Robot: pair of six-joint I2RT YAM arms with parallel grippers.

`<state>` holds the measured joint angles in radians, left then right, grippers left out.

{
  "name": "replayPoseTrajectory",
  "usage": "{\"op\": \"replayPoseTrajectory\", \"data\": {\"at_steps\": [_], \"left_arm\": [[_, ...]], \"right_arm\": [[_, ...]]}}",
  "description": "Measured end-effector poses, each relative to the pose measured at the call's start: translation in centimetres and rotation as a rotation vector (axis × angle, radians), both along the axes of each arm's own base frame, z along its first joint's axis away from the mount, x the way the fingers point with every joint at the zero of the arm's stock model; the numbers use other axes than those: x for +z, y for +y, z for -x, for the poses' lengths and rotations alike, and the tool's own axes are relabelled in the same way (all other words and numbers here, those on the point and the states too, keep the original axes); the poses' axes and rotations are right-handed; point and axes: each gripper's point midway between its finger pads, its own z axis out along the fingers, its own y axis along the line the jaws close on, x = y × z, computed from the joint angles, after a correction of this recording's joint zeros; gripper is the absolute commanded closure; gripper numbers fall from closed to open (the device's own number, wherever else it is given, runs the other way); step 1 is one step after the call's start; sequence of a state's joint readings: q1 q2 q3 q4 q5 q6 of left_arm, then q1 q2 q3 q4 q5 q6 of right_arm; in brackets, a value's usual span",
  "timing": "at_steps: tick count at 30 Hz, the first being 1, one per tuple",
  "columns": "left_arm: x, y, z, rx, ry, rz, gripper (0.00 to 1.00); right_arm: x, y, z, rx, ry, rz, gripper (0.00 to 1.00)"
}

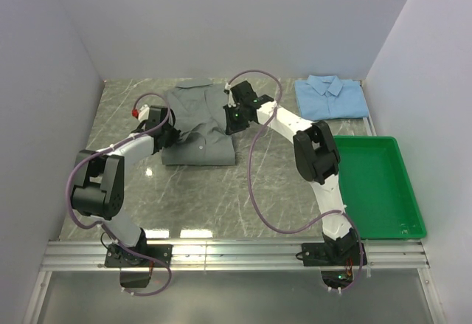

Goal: Fold and stack the long sleeve shirts
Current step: Fold the shirt

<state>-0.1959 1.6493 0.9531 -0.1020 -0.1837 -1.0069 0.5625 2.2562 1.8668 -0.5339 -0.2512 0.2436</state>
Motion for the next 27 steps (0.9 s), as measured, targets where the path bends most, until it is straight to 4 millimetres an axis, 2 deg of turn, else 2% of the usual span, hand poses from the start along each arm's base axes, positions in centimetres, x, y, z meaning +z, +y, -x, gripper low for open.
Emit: {"op": "replayPoseTrajectory", "data": {"at_steps": [8, 14, 16, 18, 22, 26, 27], "left_arm": [[0.3, 0.9, -0.5, 0.043, -0.022, -0.033, 0.87], [0.5, 1.3, -1.3, 0.060, -0.046, -0.052, 0.80], [0.8, 1.4, -1.7, 0.065, -0.056, -0.060, 0.74], [1.3, 1.5, -2.1, 0.068, -0.072, -0.068, 0.68], [2.8, 1.8, -3.3, 0.072, -0.121, -0.088, 0.56], [4.4, 1.9, -4.1, 0.070, -0.160, -0.102, 0.29], [4.7, 1.9, -4.2, 0.073, -0.167, -0.101, 0.19]], "right_arm": [[1.1, 0.5, -1.7, -0.009, -0.050, -0.027, 0.91], [0.5, 0.7, -2.4, -0.016, -0.062, -0.023, 0.87], [0.4, 0.6, -2.5, -0.023, -0.064, -0.017, 0.81], [0.7, 0.5, -2.8, -0.027, -0.073, -0.016, 0.70], [2.6, 0.5, -4.2, -0.044, -0.121, -0.028, 0.59], [4.6, 0.4, -5.6, -0.064, -0.174, -0.045, 0.54], [4.9, 0.2, -5.7, -0.071, -0.178, -0.044, 0.52]]}}
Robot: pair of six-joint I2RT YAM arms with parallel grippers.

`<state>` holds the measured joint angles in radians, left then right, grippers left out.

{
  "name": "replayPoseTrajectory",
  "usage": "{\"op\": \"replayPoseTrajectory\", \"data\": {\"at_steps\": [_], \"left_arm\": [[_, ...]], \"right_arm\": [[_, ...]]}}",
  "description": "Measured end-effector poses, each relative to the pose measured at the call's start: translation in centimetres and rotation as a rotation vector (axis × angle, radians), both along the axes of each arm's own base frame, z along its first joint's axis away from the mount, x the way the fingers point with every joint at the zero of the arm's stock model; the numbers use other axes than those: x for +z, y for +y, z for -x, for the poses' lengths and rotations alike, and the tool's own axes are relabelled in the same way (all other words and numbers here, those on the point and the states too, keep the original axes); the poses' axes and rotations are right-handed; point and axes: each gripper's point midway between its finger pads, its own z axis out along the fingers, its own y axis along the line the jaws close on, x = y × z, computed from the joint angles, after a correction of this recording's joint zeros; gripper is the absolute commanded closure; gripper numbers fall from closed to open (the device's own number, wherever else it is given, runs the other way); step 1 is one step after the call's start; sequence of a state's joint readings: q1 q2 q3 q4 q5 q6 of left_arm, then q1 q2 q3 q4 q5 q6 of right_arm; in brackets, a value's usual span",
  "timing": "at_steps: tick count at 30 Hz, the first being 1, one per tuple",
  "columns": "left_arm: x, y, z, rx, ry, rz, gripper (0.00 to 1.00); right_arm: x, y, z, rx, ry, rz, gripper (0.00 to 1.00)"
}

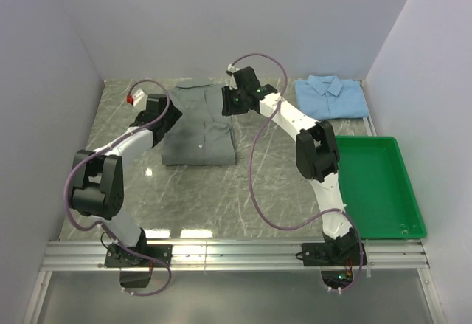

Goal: Fold and stack the long sleeve shirts
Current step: Fold the shirt

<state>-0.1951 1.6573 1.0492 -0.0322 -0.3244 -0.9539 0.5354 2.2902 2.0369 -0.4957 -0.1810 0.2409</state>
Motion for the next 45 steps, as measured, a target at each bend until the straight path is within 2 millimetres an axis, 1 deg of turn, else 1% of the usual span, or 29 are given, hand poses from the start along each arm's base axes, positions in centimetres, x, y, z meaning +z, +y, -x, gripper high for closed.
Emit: {"op": "replayPoseTrajectory", "data": {"at_steps": [1, 2, 3, 5, 7, 9, 12, 14, 15, 17, 18, 20, 22, 23, 25, 28, 30, 32, 33, 34, 35, 37, 39, 45], "left_arm": [[0.4, 0.1, 0.1, 0.000, -0.005, -0.003, 0.14], [0.9, 0.1, 0.3, 0.001, -0.010, -0.002, 0.12], [1.4, 0.2, 0.6, 0.004, -0.013, 0.000, 0.11], [3.0, 0.3, 1.3, 0.004, -0.025, 0.004, 0.12], [5.0, 0.4, 2.0, 0.000, -0.048, 0.012, 0.13], [7.1, 0.2, 2.9, -0.016, -0.075, 0.028, 0.15], [9.4, -0.6, 4.4, -0.061, -0.103, 0.059, 0.17], [10.2, -1.6, 5.3, -0.105, -0.117, 0.081, 0.18], [10.2, -2.3, 5.7, -0.130, -0.114, 0.091, 0.19], [9.6, -3.5, 6.4, -0.175, -0.096, 0.106, 0.19], [9.1, -4.1, 6.6, -0.195, -0.083, 0.111, 0.20], [7.4, -5.0, 7.1, -0.228, -0.041, 0.117, 0.21], [5.5, -5.4, 7.3, -0.240, 0.003, 0.118, 0.23], [4.7, -5.4, 7.3, -0.240, 0.018, 0.116, 0.23], [2.3, -5.3, 7.6, -0.235, 0.067, 0.112, 0.24], [-1.1, -5.1, 8.7, -0.216, 0.145, 0.114, 0.25], [-3.4, -4.7, 9.9, -0.193, 0.202, 0.121, 0.25], [-5.4, -4.2, 11.3, -0.169, 0.249, 0.124, 0.25], [-6.6, -3.9, 12.4, -0.152, 0.282, 0.127, 0.25], [-7.6, -3.7, 13.2, -0.139, 0.308, 0.130, 0.25], [-8.1, -3.5, 13.6, -0.119, 0.312, 0.138, 0.25], [-7.7, -3.4, 13.4, -0.097, 0.284, 0.157, 0.25], [-7.9, -3.1, 13.5, -0.071, 0.281, 0.168, 0.25], [-7.5, -2.9, 13.6, -0.047, 0.278, 0.181, 0.24]], "right_arm": [[0.3, -0.2, 0.0, -0.005, -0.003, -0.001, 0.52], [0.7, -0.2, -0.1, -0.007, -0.008, -0.005, 0.51], [1.2, -0.2, 0.1, -0.008, -0.012, -0.013, 0.51], [2.4, -0.4, 0.9, -0.006, -0.011, -0.036, 0.50], [4.0, -0.6, 2.4, 0.003, -0.001, -0.068, 0.49], [6.1, -0.5, 3.8, 0.017, -0.006, -0.129, 0.46], [8.6, -0.3, 6.5, 0.040, 0.007, -0.232, 0.42], [9.2, 0.0, 8.1, 0.056, 0.031, -0.304, 0.36], [9.2, 0.3, 9.0, 0.067, 0.057, -0.340, 0.32], [8.6, 0.9, 10.1, 0.088, 0.104, -0.401, 0.30], [7.9, 1.3, 10.6, 0.096, 0.137, -0.422, 0.29], [6.7, 2.2, 11.2, 0.109, 0.192, -0.459, 0.29], [5.4, 2.9, 11.4, 0.113, 0.232, -0.487, 0.29], [4.8, 3.1, 11.5, 0.115, 0.248, -0.498, 0.29], [3.1, 3.7, 11.7, 0.116, 0.292, -0.521, 0.29], [-0.1, 4.2, 12.2, 0.109, 0.370, -0.537, 0.29], [-2.5, 3.9, 13.1, 0.094, 0.428, -0.528, 0.29], [-5.2, 3.2, 14.5, 0.071, 0.496, -0.501, 0.30], [-6.4, 2.8, 15.3, 0.059, 0.530, -0.488, 0.30], [-6.6, 2.7, 15.8, 0.069, 0.555, -0.502, 0.30], [-6.7, 2.7, 16.0, 0.074, 0.557, -0.507, 0.30], [-6.7, 2.7, 16.2, 0.083, 0.555, -0.514, 0.30], [-6.7, 2.6, 16.3, 0.088, 0.551, -0.518, 0.30], [-6.4, 2.3, 16.3, 0.101, 0.527, -0.483, 0.30]]}}
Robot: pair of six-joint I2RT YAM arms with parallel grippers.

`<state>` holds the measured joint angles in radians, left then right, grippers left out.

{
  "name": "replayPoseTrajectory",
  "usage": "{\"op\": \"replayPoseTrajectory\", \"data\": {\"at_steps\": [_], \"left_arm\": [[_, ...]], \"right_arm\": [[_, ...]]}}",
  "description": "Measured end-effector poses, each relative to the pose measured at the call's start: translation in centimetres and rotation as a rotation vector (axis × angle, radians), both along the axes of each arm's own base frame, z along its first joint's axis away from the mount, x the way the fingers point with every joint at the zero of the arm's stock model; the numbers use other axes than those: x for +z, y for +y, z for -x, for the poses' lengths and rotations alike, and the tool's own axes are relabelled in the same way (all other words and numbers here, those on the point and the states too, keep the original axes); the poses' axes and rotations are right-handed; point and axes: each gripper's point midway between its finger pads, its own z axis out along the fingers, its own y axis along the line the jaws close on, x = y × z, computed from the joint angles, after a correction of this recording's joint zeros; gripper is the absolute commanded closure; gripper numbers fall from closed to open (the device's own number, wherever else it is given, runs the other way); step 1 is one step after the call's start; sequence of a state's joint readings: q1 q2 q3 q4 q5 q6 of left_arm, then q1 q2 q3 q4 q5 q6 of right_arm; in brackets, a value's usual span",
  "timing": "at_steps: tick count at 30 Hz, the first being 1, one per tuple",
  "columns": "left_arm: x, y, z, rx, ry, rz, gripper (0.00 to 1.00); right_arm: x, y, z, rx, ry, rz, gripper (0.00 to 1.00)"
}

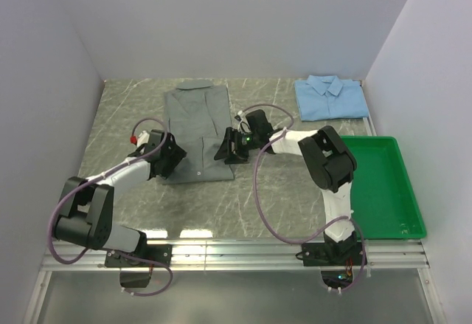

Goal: Fold and stack the long sleeve shirts
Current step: Fold the shirt

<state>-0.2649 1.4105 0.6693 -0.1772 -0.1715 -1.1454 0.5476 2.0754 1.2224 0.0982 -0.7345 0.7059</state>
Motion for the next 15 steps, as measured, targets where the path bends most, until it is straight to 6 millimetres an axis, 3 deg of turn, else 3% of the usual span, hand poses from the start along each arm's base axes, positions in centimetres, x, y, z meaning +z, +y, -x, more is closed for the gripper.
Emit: {"op": "replayPoseTrajectory", "data": {"at_steps": [6, 11, 15], "left_arm": [[2.8, 1.3, 1.0, 0.016, -0.032, -0.041, 0.24], [7.6, 1.5, -1.0, -0.013, -0.168, -0.079, 0.25], [8.2, 1.3, -2.4, -0.045, -0.173, -0.115, 0.27]], "right_arm": [[1.6, -1.5, -0.4, -0.004, -0.073, 0.099, 0.30], [4.4, -2.3, -2.7, -0.013, -0.182, 0.121, 0.34], [6.3, -2.4, -5.0, -0.028, -0.252, 0.121, 0.38]]}}
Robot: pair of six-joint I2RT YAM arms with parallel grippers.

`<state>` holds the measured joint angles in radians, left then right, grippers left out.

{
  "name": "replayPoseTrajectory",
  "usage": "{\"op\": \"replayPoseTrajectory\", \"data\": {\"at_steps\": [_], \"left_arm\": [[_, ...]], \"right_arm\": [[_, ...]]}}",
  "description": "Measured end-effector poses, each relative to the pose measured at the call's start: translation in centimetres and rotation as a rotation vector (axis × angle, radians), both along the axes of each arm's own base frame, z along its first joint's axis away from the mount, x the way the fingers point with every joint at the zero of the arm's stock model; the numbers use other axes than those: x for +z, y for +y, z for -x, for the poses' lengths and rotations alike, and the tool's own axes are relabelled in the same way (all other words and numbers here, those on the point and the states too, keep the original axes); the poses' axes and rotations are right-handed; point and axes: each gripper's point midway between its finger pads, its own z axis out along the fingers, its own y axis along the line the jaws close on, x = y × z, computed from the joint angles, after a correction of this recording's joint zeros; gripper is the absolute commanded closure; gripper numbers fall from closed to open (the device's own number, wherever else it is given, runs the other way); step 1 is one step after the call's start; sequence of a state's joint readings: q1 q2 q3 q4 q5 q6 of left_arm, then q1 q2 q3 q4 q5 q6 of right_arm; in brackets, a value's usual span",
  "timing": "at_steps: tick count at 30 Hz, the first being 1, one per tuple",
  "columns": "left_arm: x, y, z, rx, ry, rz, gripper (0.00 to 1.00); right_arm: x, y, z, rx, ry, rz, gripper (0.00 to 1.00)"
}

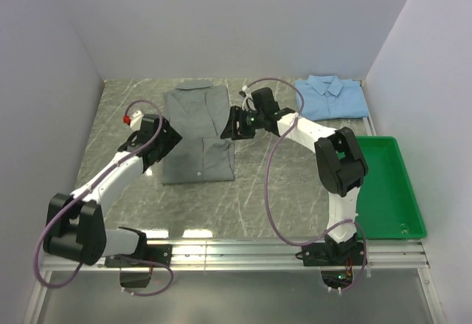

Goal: Fold and stack the long sleeve shirts
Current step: Fold the shirt

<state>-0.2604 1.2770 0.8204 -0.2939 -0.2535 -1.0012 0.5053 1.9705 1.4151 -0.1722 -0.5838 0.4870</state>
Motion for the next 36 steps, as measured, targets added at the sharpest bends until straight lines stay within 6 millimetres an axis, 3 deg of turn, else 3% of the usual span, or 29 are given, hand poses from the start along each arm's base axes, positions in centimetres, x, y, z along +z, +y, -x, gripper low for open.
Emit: {"op": "replayPoseTrajectory", "data": {"at_steps": [4, 9, 12, 21, 36], "left_arm": [[-2.6, 0.4, -0.8, -0.013, 0.080, -0.054, 0.24], [-6.4, 1.7, -0.7, -0.011, 0.193, -0.078, 0.22], [-7.6, 2.2, -1.1, -0.008, 0.231, -0.083, 0.22], [-9.0, 2.9, -2.7, -0.051, 0.264, -0.105, 0.27], [-9.2, 2.8, -2.9, -0.165, 0.302, -0.161, 0.47]], "right_arm": [[-0.3, -0.2, -1.6, -0.007, -0.033, 0.014, 0.40], [-2.5, -0.5, -2.4, 0.031, -0.040, 0.063, 0.40], [-3.8, -0.3, -2.7, 0.071, -0.043, 0.081, 0.39], [-6.9, 0.1, -1.7, 0.172, -0.006, 0.072, 0.40], [-6.7, 0.8, -1.0, 0.242, -0.006, 0.020, 0.52]]}}
